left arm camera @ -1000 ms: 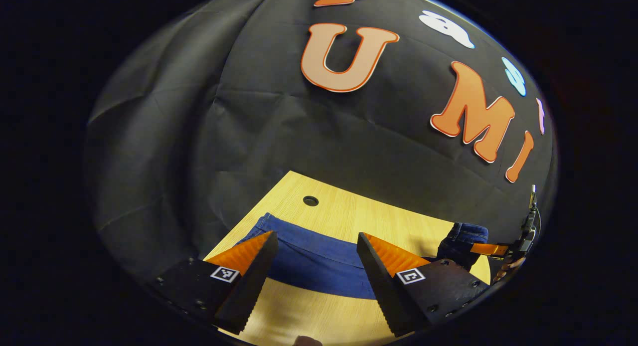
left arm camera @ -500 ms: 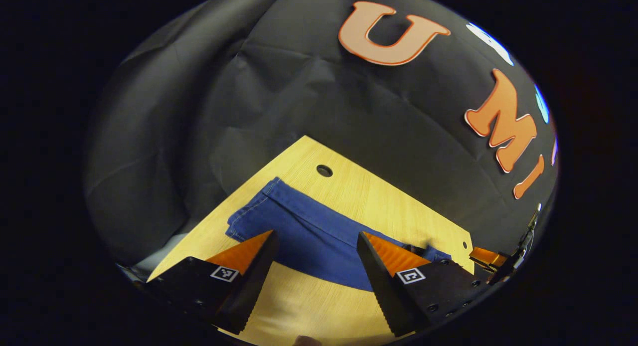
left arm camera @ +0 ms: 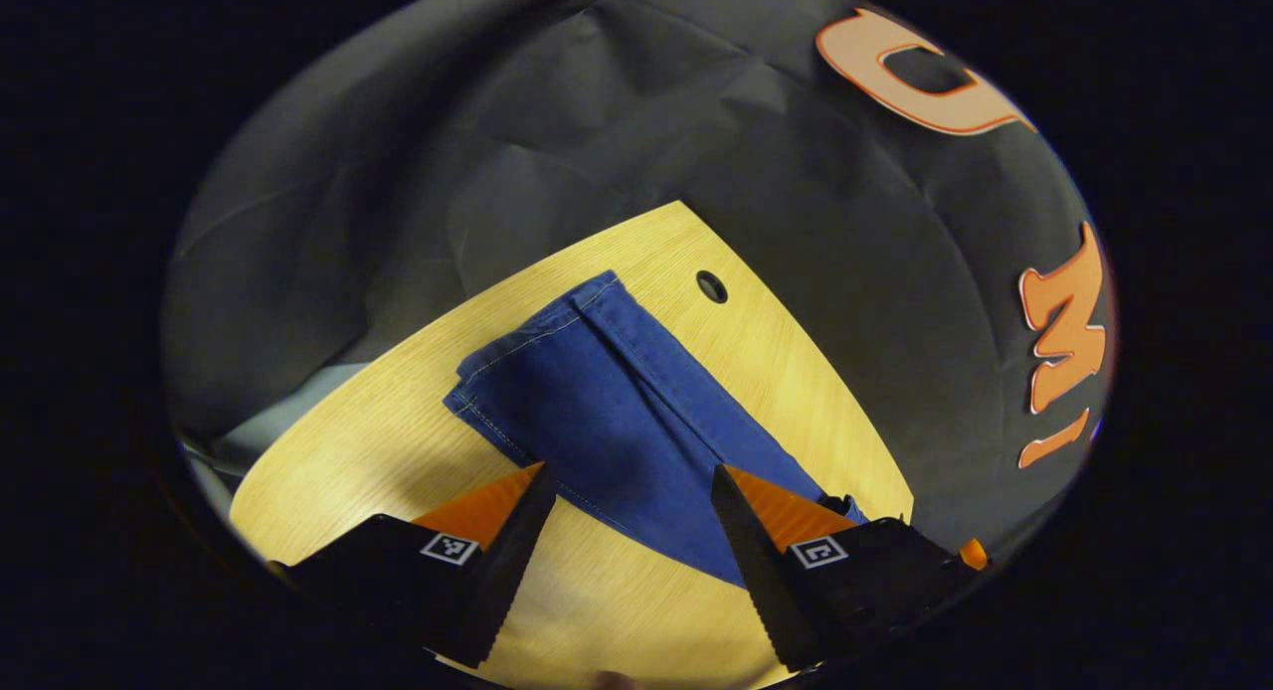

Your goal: Grasp the waist and the cuffs of the jeans and fold them to make the two legs overlap; first hold the waist and fold one-third of the jeans toward the cuffs, then hold the cuffs and fold the remaining one-third in the same direction to finish folding.

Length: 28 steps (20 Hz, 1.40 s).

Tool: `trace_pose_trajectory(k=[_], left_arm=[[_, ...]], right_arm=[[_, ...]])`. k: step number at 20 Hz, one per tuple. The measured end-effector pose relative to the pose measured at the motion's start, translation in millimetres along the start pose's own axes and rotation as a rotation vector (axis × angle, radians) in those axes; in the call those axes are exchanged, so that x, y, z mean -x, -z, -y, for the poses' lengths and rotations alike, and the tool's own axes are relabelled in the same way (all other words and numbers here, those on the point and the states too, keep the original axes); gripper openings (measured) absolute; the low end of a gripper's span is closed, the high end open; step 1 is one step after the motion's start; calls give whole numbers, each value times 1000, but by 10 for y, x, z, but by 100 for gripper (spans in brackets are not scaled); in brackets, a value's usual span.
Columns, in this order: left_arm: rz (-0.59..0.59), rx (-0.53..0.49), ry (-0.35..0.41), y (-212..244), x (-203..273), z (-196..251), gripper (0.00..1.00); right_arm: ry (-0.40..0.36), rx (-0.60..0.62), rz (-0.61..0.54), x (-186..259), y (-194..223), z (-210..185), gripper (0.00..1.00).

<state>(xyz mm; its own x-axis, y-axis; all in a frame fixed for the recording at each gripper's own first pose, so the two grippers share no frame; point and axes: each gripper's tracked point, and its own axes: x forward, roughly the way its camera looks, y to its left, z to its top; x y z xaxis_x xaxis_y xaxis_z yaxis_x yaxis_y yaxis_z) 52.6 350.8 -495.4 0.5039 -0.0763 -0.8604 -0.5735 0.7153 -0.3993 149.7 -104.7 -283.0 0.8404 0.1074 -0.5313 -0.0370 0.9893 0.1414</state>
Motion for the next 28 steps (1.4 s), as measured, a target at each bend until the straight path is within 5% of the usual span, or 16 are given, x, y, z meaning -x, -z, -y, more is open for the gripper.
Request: trace_pose_trajectory(k=[11, 19, 22, 26, 27, 28], left_arm=[[-17, 227, 9, -124, -395, -372, 97], [56, 315, 156, -323, -609, -163, 92], [70, 448, 201, -366, -762, -130, 75], [73, 395, 172, -310, -705, -200, 10], [93, 370, 151, -278, -771, -172, 8], [113, 333, 180, -303, -325, -141, 2]], right_arm=[[270, -52, 135, 725, -482, 1252, 89], [460, -126, 218, 1570, -561, 1953, 90], [500, -135, 242, 1836, -593, 2027, 90], [534, -138, 266, 2122, -588, 2063, 90], [541, -130, 272, 2173, -608, 2071, 90], [544, -125, 280, 2218, -622, 2083, 90]])
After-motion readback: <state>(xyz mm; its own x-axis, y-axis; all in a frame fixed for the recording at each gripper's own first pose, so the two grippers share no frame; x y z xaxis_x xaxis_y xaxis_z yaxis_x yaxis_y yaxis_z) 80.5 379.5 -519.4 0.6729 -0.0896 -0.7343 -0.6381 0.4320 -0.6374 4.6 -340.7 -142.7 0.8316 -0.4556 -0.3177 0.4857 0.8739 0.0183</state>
